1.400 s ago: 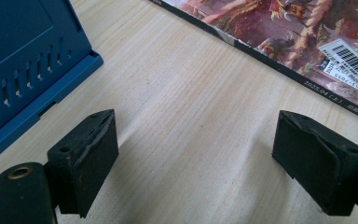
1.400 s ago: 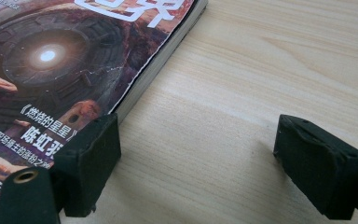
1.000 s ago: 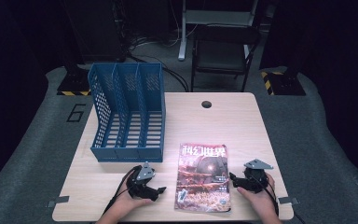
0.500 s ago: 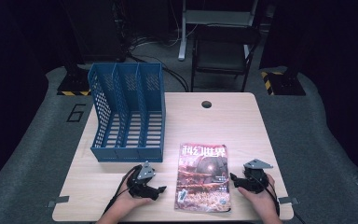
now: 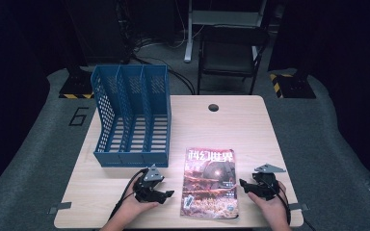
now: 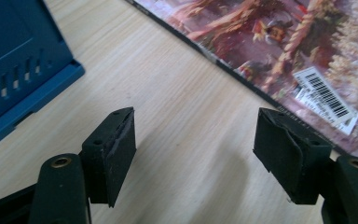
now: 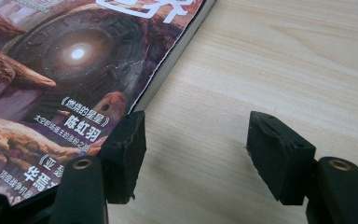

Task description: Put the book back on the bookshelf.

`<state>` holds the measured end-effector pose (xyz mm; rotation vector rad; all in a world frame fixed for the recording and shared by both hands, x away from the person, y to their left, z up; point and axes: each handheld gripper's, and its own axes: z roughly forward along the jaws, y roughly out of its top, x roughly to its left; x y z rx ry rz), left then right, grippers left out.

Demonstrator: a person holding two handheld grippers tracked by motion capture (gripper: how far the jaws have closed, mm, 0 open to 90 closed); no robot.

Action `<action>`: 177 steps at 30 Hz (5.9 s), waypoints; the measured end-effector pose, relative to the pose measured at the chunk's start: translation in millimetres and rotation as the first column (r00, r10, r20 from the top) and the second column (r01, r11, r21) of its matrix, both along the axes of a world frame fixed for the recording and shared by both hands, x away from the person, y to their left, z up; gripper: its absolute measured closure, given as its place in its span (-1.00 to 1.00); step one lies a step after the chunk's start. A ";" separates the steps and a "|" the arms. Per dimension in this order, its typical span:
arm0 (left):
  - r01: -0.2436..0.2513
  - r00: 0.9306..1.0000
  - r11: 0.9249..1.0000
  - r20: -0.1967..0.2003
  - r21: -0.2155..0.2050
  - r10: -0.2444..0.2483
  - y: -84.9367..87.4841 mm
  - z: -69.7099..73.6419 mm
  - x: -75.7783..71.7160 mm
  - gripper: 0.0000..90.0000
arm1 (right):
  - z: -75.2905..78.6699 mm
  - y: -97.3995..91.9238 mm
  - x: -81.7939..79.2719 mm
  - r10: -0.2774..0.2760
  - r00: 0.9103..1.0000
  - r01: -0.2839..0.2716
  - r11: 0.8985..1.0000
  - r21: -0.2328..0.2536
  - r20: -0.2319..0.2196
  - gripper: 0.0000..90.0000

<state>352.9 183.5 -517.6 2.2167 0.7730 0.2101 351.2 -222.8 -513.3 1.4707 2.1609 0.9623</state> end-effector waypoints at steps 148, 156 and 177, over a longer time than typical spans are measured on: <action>-0.021 0.998 0.999 0.050 -0.034 0.023 -73.0 -11.8 -30.7 -0.67 | -3.5 55.5 10.9 -0.095 0.995 0.100 0.971 0.218 -0.033 -0.20; -0.021 0.998 0.999 0.050 -0.034 0.023 -72.9 -11.8 -30.7 -0.67 | 3.4 52.8 9.3 -0.089 0.996 0.092 0.958 0.272 -0.023 -0.19; -0.030 0.998 0.999 0.055 -0.033 0.031 -73.5 -12.3 -31.2 -0.67 | 10.1 54.2 8.1 0.001 0.999 0.012 0.934 0.356 -0.037 -0.08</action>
